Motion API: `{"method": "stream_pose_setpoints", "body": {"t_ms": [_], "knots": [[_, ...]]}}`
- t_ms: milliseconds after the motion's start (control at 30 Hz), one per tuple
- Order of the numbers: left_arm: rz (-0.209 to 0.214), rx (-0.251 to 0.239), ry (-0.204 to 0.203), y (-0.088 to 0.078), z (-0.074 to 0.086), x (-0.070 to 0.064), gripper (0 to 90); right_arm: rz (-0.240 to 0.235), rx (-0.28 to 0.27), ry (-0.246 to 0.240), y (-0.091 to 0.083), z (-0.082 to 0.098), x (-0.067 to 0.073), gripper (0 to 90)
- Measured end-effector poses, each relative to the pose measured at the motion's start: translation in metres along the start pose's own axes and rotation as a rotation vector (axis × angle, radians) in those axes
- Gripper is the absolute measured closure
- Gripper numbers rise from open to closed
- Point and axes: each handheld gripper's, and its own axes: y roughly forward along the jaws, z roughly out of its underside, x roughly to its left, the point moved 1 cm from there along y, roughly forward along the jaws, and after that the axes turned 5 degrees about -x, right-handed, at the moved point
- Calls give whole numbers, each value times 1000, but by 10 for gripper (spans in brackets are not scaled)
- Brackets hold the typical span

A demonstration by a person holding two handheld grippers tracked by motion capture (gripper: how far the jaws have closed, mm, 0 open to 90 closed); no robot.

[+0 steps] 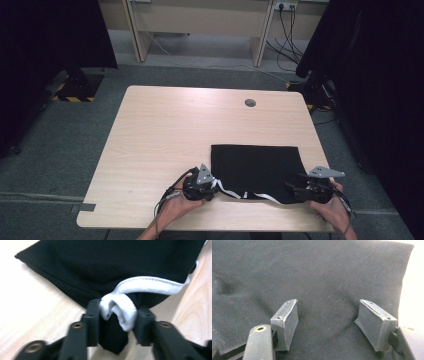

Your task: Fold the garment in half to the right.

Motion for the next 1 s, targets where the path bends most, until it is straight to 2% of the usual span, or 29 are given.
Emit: {"method": "stream_pose_setpoints", "body": {"t_ms": [167,333,500,567,633,767,833,933,1000], "knots": [[0,-9,12,-1,2,-7,713,-4,-6,2,0,0,0,338],[6,-14,2,-5,5,-15,715,-1,5,3,-2,1,-1,341],[11,-24,11,-7,8,-22,715,15,31,-2,-8,3,2,340],[24,-25,13,-9,9,-24,713,21,55,-6,-11,3,5,340],[32,-26,14,-11,11,-25,710,20,58,-9,-14,5,6,340],[36,-25,17,-12,12,-26,709,9,70,16,-19,6,8,339],[42,-27,6,-11,11,-25,704,10,86,13,-20,6,10,335],[39,-27,10,-11,11,-25,705,-1,104,21,-24,7,12,334],[41,-26,10,-11,11,-24,704,-3,92,46,-25,6,10,334]]}}
